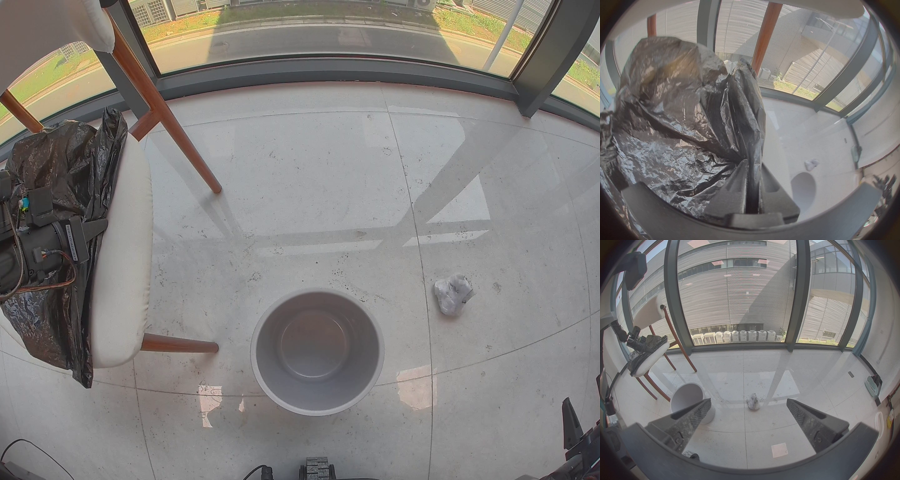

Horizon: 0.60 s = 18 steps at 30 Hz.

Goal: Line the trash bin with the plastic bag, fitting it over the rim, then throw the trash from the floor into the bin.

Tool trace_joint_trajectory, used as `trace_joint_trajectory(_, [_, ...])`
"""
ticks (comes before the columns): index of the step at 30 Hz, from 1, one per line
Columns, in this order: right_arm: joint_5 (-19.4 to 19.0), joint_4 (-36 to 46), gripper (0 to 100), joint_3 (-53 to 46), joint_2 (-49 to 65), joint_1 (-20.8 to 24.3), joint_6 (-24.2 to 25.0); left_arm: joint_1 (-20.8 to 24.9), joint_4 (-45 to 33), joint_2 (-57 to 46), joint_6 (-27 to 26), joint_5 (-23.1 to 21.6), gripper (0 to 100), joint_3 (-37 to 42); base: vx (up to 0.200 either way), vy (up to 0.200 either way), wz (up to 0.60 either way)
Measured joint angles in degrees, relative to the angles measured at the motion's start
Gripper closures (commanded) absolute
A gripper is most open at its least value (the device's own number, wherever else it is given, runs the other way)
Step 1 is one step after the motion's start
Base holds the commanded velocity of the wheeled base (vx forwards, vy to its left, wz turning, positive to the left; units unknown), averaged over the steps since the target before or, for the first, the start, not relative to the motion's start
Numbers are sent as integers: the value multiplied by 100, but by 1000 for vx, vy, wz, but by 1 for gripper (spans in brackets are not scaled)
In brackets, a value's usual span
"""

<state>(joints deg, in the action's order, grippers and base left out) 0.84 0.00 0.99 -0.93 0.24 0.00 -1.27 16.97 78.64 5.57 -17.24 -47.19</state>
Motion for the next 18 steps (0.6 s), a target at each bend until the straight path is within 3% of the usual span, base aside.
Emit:
trace_joint_trajectory(4, [-5, 0, 0, 0, 0, -2, 0, 28, -208, -1, 439, -646, 100, -121, 0, 0, 0])
trace_joint_trajectory(11, [-5, 0, 0, 2, 0, 0, 0, 50, -951, -119, 749, -1883, 100, -228, 0, 0, 0])
trace_joint_trajectory(18, [-5, 0, 0, 2, 0, 0, 0, 379, -1724, -535, 894, -2565, 100, -256, 0, 0, 0])
